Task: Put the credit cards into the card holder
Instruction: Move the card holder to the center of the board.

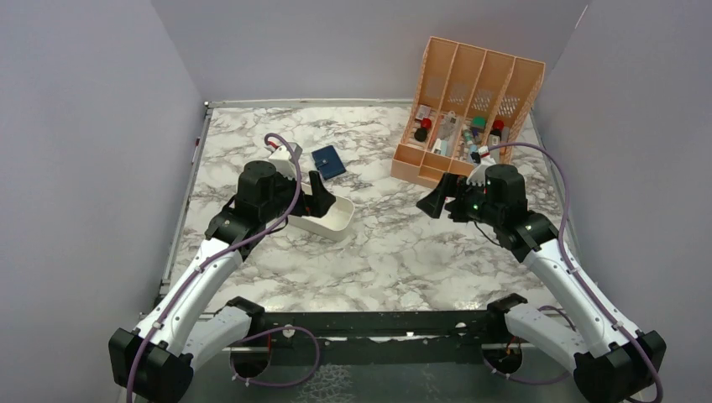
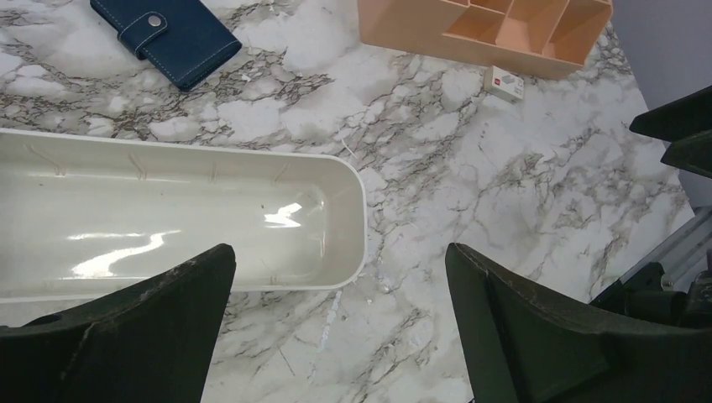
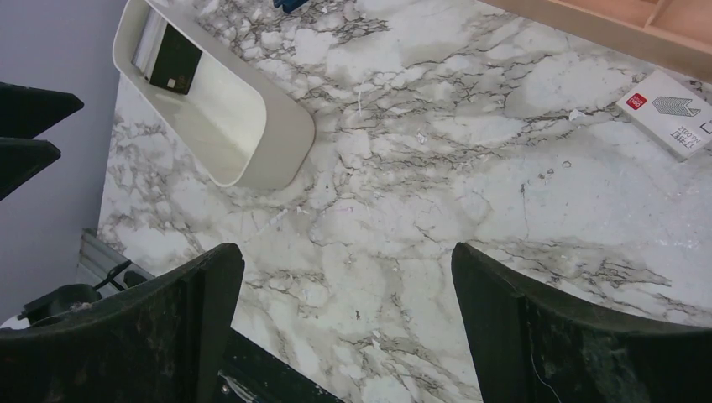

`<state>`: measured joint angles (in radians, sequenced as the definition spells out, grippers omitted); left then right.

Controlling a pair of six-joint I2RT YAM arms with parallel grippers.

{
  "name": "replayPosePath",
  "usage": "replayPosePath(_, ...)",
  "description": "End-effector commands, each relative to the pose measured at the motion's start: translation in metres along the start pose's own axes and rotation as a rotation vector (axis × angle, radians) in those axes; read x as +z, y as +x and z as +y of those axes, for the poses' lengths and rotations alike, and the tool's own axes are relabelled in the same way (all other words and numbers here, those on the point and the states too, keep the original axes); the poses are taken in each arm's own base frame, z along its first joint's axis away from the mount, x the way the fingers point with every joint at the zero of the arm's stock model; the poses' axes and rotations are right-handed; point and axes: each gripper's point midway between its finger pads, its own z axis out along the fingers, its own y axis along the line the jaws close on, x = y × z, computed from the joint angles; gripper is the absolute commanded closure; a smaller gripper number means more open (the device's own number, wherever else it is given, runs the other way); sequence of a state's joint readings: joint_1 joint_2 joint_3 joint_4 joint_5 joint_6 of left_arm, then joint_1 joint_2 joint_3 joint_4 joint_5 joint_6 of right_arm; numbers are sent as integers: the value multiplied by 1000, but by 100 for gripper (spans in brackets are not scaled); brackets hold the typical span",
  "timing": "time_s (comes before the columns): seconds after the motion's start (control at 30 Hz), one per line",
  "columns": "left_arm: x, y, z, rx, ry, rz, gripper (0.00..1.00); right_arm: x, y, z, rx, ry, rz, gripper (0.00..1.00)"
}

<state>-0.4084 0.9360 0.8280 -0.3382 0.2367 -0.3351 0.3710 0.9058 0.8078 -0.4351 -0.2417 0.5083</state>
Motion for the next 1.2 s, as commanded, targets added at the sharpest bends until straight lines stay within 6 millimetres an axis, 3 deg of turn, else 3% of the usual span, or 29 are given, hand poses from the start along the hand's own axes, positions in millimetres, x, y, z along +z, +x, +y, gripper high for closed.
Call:
replayPosePath(0.0, -1, -8, 1, 8, -18, -41, 1, -2, -4, 5, 2, -32, -17, 0)
replayPosePath(0.23, 3, -23, 10, -15, -88, -67, 1, -2, -5, 10, -3, -55, -14, 0)
replayPosePath(0.4, 13, -55, 32, -49, -252, -111, 2, -3, -7, 17, -9, -90, -20, 0)
replayPosePath(0.47, 20, -72, 50, -53, -361, -141, 6, -4, -8, 21, -10, -107, -21, 0)
replayPosePath(0.63, 53, -110, 80, -72, -507, -166, 33, -10, -9, 30, -22, -153, -22, 0)
replayPosePath(0.77, 85, -126, 114, -73, -635, -170, 36, -14, -9, 34, -38, -172, -24, 0)
replayPosePath(0.87, 119, -121, 134, -90, -644, -125, 39, -18, -10, 38, -47, -190, -27, 0)
replayPosePath(0.9, 138, -109, 145, -95, -652, -82, 40, -20, -11, 41, -50, -202, -30, 0)
replayPosePath(1.0, 168, -93, 162, -98, -652, -19, 40, -26, -13, 48, -55, -232, -39, 0)
replayPosePath(1.17, 202, -66, 171, -108, -591, 72, 33, -30, -17, 48, -60, -225, -60, 1)
